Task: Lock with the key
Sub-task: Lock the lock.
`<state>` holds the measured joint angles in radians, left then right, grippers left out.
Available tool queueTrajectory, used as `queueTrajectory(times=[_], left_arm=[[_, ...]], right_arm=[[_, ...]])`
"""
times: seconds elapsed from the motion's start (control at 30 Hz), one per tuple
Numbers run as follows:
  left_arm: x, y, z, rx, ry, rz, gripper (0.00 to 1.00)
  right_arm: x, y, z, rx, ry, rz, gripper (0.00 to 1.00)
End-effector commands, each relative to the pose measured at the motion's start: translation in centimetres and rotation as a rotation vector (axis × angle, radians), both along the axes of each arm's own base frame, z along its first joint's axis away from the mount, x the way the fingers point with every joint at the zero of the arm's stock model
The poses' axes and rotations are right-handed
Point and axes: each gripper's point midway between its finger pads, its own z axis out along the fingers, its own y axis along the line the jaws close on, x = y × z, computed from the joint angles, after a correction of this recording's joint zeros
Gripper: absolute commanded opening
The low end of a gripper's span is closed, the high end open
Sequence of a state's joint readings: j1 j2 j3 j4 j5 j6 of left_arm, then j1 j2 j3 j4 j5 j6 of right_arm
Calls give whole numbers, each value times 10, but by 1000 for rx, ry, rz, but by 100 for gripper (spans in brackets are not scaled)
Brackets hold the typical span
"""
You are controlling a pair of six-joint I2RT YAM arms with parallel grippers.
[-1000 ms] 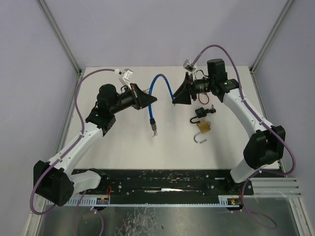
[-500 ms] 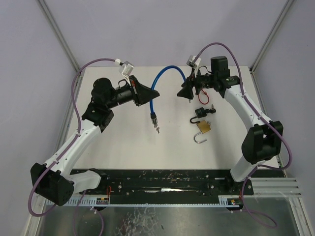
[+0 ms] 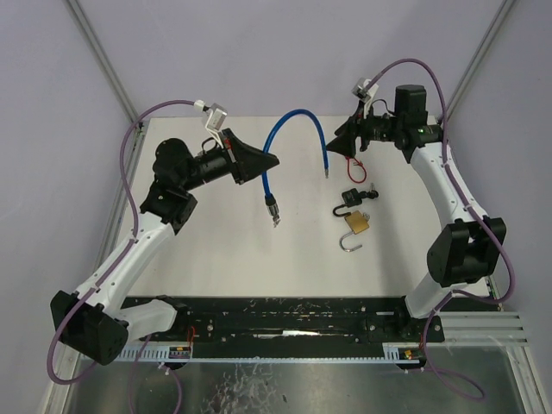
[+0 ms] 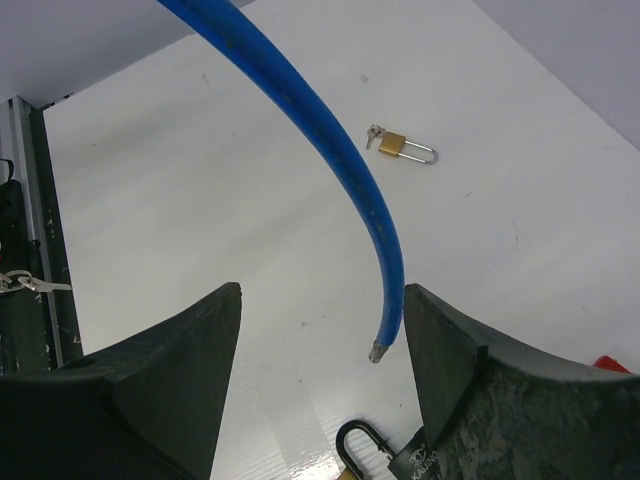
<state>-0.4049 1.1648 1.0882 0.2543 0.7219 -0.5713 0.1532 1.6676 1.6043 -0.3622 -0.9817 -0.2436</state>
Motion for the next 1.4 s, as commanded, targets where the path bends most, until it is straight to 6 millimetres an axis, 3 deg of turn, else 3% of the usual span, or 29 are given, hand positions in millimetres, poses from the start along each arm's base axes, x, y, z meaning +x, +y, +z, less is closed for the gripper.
queueTrajectory(times=[0.0, 0.37, 1.03, 1.23, 1.3, 1.37], left_arm=[[-15, 7, 56, -103, -172, 2, 0], [-30, 10, 75, -154, -207, -29, 0], [-40, 11, 90, -222, -229, -63, 1], [-39, 10, 90, -227, -228, -66, 0], [-38, 10, 89, -225, -224, -67, 0], [-36, 9, 88, -225, -222, -64, 0]], right_arm=[[-15, -5, 27, 25, -40, 23, 72], [12, -17, 9, -9, -21, -133, 72], [17, -9, -1, 51, 23, -121, 65], [13, -7, -2, 59, 31, -99, 53], [11, -6, -2, 65, 32, -84, 45], [8, -4, 1, 74, 29, -64, 31]])
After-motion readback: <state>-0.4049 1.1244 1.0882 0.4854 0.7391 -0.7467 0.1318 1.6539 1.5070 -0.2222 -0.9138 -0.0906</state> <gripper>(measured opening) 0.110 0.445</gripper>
